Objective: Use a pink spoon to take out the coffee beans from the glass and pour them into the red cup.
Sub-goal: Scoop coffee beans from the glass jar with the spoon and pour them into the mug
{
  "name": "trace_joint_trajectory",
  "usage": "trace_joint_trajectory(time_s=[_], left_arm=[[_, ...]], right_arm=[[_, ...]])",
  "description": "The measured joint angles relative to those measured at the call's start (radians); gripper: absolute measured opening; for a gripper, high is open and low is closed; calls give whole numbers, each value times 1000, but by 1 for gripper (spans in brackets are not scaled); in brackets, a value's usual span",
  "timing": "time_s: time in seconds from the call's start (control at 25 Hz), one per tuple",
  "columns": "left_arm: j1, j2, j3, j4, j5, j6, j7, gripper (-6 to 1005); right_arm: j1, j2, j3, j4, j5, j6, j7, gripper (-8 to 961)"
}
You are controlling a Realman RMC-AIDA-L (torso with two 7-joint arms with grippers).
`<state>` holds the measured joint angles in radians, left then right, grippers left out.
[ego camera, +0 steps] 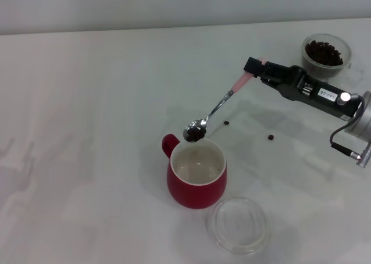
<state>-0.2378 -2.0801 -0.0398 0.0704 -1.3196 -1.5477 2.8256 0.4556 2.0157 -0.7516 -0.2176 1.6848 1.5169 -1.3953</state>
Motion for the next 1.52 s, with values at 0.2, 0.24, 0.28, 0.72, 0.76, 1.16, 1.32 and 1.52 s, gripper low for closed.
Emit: trace_joint_trajectory(time_s=[0.2,0.24,0.28,0.72,0.76,1.16,1.32,1.52], left_arm=[[2,0,0,0,0,0,0,396],[3,0,0,0,0,0,0,396],[3,1,0,0,0,2,0,396],[1,2,0,0,0,5,0,396],[0,2,0,0,0,5,0,396],[0,2,0,0,0,5,0,396],[0,2,0,0,-1,5,0,396],[0,2,0,0,-2,5,0,396]], right_arm=[[-3,-3,0,-5,-1,26,-74,190],[-6,-4,0,-7,-1,33,-83,190],[-8,-4,0,-11,-1,40,-94,190],[-20,-6,-13,-29,-8,69,-200,195],[-20,-6,-13,-29,-8,70,-204,196],[-24,-6,-14,-17,-3,109,-286,200],[-27,-6,-11,-16,1,115,-285,202],[-35,-7,-1,-5,5,146,-237,204]])
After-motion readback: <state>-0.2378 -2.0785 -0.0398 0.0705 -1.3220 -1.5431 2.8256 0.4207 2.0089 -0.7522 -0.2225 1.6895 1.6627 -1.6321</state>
